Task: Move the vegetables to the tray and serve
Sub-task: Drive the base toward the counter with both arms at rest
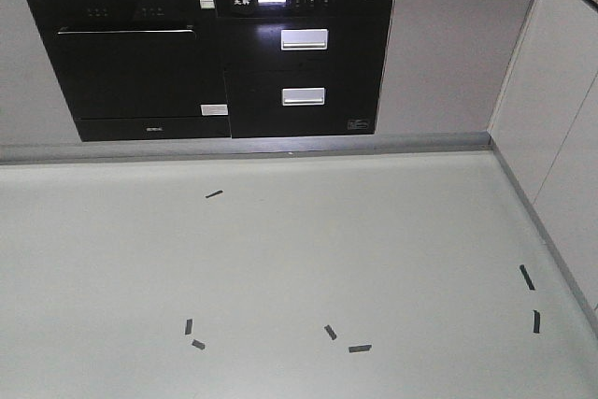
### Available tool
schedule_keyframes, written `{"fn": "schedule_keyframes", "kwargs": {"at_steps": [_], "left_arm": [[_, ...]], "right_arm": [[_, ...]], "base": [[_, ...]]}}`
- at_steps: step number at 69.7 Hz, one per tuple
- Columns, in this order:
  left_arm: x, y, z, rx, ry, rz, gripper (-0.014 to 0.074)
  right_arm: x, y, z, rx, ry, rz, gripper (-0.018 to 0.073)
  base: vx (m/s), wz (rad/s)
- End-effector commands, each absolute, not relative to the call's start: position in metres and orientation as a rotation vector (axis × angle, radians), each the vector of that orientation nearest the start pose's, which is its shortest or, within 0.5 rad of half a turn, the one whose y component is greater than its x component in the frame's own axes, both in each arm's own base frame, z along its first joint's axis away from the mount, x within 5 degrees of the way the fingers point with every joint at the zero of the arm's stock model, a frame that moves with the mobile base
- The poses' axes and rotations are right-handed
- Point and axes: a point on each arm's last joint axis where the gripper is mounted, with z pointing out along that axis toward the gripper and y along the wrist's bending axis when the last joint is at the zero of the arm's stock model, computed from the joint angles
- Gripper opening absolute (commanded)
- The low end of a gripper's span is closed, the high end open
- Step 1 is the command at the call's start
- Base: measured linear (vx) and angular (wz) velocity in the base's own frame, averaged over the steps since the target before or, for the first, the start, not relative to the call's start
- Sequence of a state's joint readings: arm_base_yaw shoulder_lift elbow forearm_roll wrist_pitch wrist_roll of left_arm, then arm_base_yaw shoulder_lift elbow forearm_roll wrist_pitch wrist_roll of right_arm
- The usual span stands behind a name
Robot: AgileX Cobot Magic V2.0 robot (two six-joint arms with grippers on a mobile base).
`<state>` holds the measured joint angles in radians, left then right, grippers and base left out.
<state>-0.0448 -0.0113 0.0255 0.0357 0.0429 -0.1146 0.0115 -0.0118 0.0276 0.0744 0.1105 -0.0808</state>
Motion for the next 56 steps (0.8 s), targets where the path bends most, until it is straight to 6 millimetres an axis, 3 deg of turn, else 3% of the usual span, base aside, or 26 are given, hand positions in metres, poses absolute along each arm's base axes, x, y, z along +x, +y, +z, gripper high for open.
{"fn": "schedule_keyframes", "kwargs": {"at_steps": [1,56], "left_arm": [[0.0562,-0.0024,0.1998,-0.035,1.477,-0.107,-0.0006],[0.0562,-0.0024,0.1998,-0.035,1.477,-0.107,-0.0006]], "right_arm": [[0.0568,0.0008,0.1960,-0.017,1.546,0.001,-0.0006],[0.0568,0.0008,0.1960,-0.017,1.546,0.001,-0.0006]], "base": [[0.00,0.00],[0.06,0.00]]}}
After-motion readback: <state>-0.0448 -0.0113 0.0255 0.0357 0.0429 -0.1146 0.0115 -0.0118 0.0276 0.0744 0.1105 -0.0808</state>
